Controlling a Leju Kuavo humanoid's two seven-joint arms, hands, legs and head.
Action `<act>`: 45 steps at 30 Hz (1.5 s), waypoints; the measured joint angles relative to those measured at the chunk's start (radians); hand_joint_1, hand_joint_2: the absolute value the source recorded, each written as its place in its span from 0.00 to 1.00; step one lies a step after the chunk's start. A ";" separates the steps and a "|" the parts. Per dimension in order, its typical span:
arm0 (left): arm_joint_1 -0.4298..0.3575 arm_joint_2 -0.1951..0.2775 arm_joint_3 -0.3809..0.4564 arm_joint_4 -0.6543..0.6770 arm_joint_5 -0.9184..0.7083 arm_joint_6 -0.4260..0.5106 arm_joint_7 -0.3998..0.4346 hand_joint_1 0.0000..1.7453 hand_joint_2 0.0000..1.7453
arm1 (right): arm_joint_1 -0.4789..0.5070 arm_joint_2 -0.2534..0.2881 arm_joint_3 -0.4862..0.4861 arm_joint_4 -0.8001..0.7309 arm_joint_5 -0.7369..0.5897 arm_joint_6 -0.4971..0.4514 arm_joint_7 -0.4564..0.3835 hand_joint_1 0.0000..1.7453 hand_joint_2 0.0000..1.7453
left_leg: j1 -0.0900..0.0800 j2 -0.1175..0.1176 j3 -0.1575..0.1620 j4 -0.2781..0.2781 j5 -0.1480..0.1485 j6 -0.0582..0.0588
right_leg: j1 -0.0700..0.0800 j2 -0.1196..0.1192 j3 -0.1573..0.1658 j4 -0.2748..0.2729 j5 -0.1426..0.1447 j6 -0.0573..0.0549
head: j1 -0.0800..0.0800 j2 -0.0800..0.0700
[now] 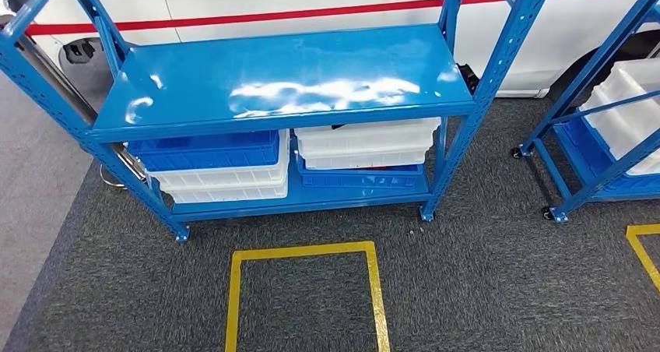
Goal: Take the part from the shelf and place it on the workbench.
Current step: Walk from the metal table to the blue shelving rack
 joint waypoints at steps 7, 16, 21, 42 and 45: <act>0.009 0.000 0.000 0.000 0.000 0.000 0.001 0.00 0.00 | 0.000 0.000 -0.001 0.000 0.000 0.000 0.000 0.00 0.00 | -0.008 0.003 -0.033 -0.193 0.163 0.028 | 0.004 0.005 0.092 -0.001 -0.075 0.016 | -0.002 0.000; 0.002 0.000 0.000 0.000 0.000 0.001 0.000 0.00 0.00 | -0.011 0.000 -0.001 0.000 0.000 0.000 0.000 0.00 0.00 | -0.008 -0.002 0.051 -0.241 0.138 0.073 | 0.003 0.004 -0.052 0.256 -0.159 0.055 | 0.003 0.000; 0.006 -0.003 0.000 0.000 -0.002 -0.001 0.000 0.00 0.00 | 0.000 -0.002 -0.001 0.000 0.000 0.000 0.000 0.00 0.00 | -0.010 -0.009 0.118 -0.239 0.081 0.062 | 0.009 0.003 -0.081 0.101 -0.021 0.043 | 0.004 0.000; 0.003 -0.007 0.000 0.001 -0.010 0.018 0.001 0.00 0.00 | -0.008 -0.003 -0.002 0.000 0.004 0.000 0.000 0.00 0.00 | -0.013 0.001 -0.008 -0.219 0.176 0.055 | 0.005 0.006 0.106 -0.001 -0.100 0.040 | -0.005 0.000; 0.001 -0.008 0.000 0.000 -0.011 0.020 0.001 0.00 0.00 | -0.011 -0.003 -0.002 0.000 0.005 0.000 0.000 0.00 0.00 | -0.009 0.002 0.014 -0.246 0.176 0.069 | 0.004 0.003 0.037 0.128 -0.162 0.047 | 0.003 0.000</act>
